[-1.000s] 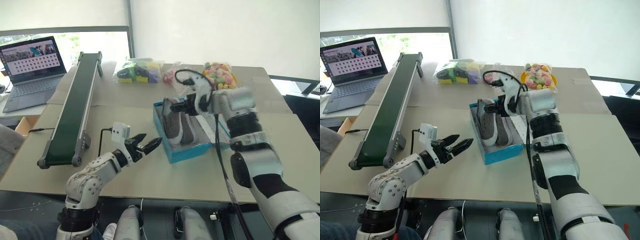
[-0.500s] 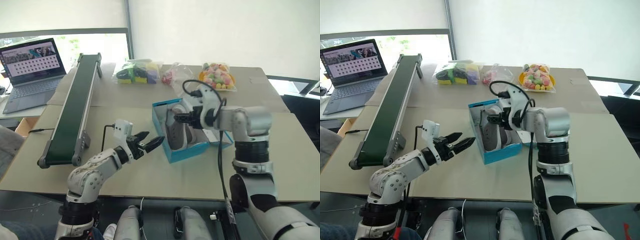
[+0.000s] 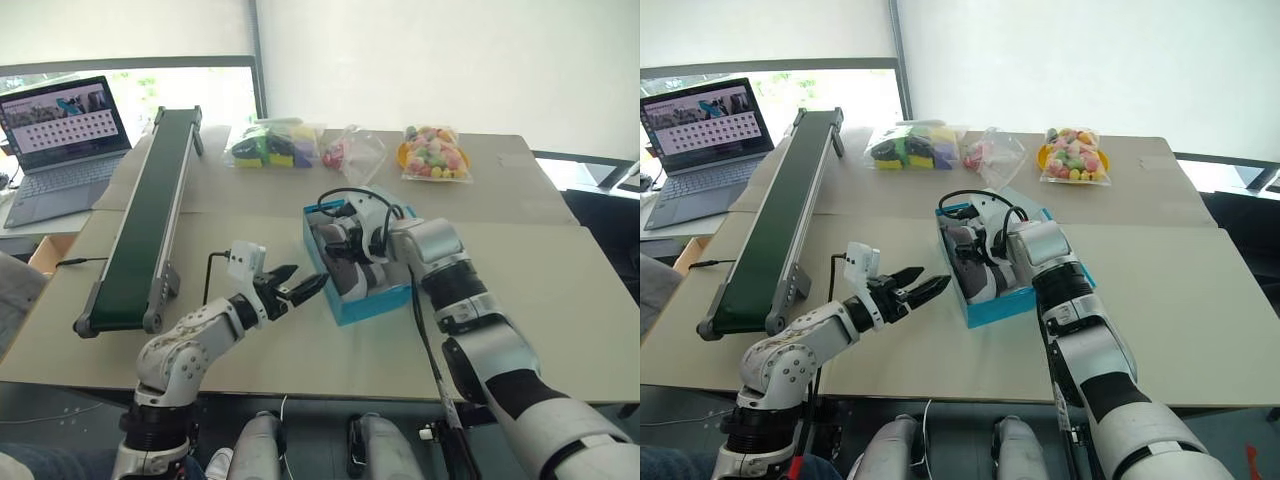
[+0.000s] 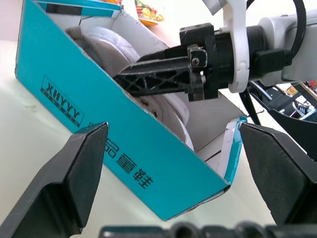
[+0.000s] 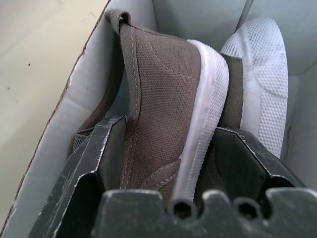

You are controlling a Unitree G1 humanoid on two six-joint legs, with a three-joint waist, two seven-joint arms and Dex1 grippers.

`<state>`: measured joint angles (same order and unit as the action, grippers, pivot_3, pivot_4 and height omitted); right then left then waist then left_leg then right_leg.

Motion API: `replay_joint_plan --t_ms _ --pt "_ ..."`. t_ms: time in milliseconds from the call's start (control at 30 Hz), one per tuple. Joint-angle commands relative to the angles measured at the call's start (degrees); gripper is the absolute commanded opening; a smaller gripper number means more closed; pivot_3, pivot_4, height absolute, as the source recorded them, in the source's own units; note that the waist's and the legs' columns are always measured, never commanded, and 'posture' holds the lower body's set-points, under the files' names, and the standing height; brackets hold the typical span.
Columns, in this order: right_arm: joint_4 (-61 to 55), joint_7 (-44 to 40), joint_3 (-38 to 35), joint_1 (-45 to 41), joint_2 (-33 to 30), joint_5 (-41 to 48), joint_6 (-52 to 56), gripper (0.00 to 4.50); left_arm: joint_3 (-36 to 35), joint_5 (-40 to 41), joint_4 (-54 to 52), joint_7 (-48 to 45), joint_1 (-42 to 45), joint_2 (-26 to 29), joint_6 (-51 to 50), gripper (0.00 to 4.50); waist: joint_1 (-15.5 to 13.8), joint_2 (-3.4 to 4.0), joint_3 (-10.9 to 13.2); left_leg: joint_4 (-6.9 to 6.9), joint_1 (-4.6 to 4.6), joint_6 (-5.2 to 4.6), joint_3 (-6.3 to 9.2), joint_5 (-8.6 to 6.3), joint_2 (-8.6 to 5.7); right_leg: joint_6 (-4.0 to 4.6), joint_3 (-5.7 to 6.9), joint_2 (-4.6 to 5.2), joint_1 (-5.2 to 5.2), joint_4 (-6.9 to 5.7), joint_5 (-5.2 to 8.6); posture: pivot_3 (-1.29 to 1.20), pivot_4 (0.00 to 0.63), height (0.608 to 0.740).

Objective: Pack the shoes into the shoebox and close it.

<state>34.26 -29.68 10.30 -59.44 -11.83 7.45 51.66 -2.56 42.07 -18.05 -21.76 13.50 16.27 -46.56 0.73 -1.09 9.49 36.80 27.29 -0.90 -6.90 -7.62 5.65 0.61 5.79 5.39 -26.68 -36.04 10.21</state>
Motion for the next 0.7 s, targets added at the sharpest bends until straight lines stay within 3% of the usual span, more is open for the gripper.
replay_joint_plan --t_ms 33,167,400,567,700 --pt "-7.0 -0.6 -0.8 -1.8 -0.9 0.2 1.6 3.27 -1.2 0.5 -2.6 0.1 -0.1 0.3 0.3 4.5 0.0 0.01 0.0 0.0 0.01 0.0 0.02 0.0 0.0 0.0 0.0 0.0 -0.02 -0.01 0.0 0.0 0.15 0.707" --pt "-15.6 -0.4 3.1 1.8 0.6 -0.3 4.7 3.27 -1.0 0.4 -2.4 0.2 -0.2 0.2 0.2 4.5 0.0 0.01 0.0 0.0 0.03 -0.01 0.1 0.0 0.02 -0.1 -0.02 -0.01 -0.06 -0.03 -0.06 0.0 0.15 0.707" --pt "-20.8 4.6 -1.0 2.8 5.5 1.6 7.9 3.27 -1.1 0.4 -2.1 0.2 0.3 0.2 0.2 4.5 0.0 0.01 0.0 0.0 0.03 0.01 -0.01 0.01 0.04 -0.1 0.01 -0.03 -0.06 -0.06 -0.06 0.0 0.15 0.707" --pt "-19.8 8.4 -8.2 2.6 1.5 1.3 6.3 3.27 -1.0 0.5 -2.5 0.2 0.0 0.3 0.1 4.5 -0.8 0.01 0.0 0.01 0.04 0.03 0.0 0.0 0.01 0.17 0.06 0.03 0.0 -0.01 0.09 0.0 0.15 0.707" --pt "-29.5 9.4 -19.6 4.1 -3.8 6.3 11.8 3.27 -0.8 0.2 -2.7 -0.2 -0.3 0.7 0.3 4.5 -1.4 0.01 0.0 0.01 0.1 0.02 -0.04 0.0 -0.07 0.21 0.03 0.09 -0.02 0.05 0.13 0.0 0.15 0.707"
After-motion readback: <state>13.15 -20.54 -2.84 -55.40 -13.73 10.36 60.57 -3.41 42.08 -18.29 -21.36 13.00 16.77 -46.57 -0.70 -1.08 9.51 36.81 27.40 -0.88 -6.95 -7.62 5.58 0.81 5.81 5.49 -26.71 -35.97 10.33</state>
